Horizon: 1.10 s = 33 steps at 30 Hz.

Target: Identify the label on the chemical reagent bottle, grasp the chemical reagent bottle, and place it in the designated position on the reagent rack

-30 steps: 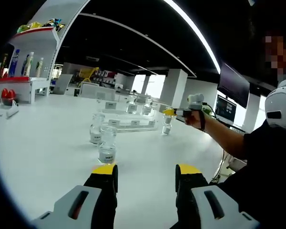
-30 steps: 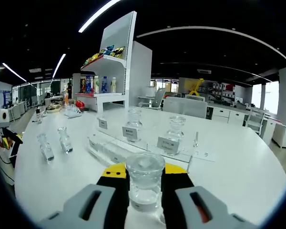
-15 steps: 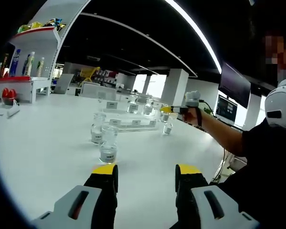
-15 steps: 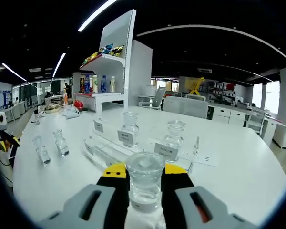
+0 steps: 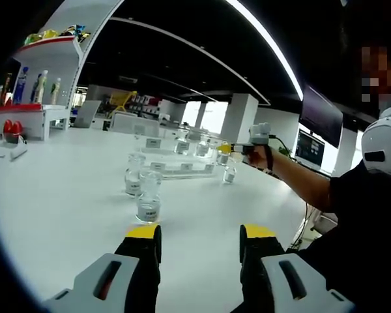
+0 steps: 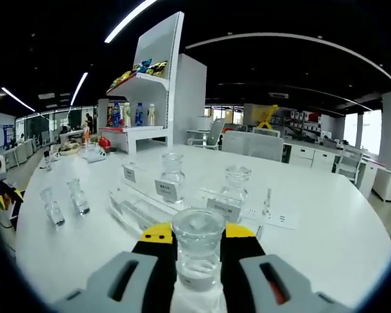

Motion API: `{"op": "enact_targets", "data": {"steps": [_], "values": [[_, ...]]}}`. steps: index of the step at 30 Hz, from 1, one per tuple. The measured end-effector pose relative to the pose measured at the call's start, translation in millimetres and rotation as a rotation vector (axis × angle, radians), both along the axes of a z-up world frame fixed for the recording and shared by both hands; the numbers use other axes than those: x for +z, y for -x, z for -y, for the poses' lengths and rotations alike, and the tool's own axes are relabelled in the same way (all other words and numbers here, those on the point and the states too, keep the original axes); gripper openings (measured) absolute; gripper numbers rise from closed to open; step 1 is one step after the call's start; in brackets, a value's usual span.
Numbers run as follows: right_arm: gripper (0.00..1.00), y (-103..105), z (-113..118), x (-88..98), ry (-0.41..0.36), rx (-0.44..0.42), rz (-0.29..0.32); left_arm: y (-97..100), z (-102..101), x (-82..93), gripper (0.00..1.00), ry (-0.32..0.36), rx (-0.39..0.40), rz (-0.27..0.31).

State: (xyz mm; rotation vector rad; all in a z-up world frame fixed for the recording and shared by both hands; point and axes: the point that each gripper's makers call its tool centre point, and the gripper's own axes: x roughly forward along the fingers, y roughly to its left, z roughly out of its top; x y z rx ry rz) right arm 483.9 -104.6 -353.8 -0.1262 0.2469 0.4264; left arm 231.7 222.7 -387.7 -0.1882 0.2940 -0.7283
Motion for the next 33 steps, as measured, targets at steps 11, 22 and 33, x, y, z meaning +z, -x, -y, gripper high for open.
{"op": "enact_targets", "data": {"steps": [11, 22, 33], "values": [[0.24, -17.0, 0.3, 2.1, 0.000, -0.010, 0.000, 0.8, -2.7, -1.5, 0.49, -0.001, 0.007, -0.005], [0.24, -40.3, 7.5, -0.1, -0.004, -0.032, -0.012, 0.1, -5.6, -3.7, 0.49, 0.000, 0.013, -0.011], [0.24, -65.1, 13.9, 0.3, -0.001, -0.040, -0.011, -1.3, -5.4, -6.1, 0.49, 0.001, 0.013, -0.017]]}}
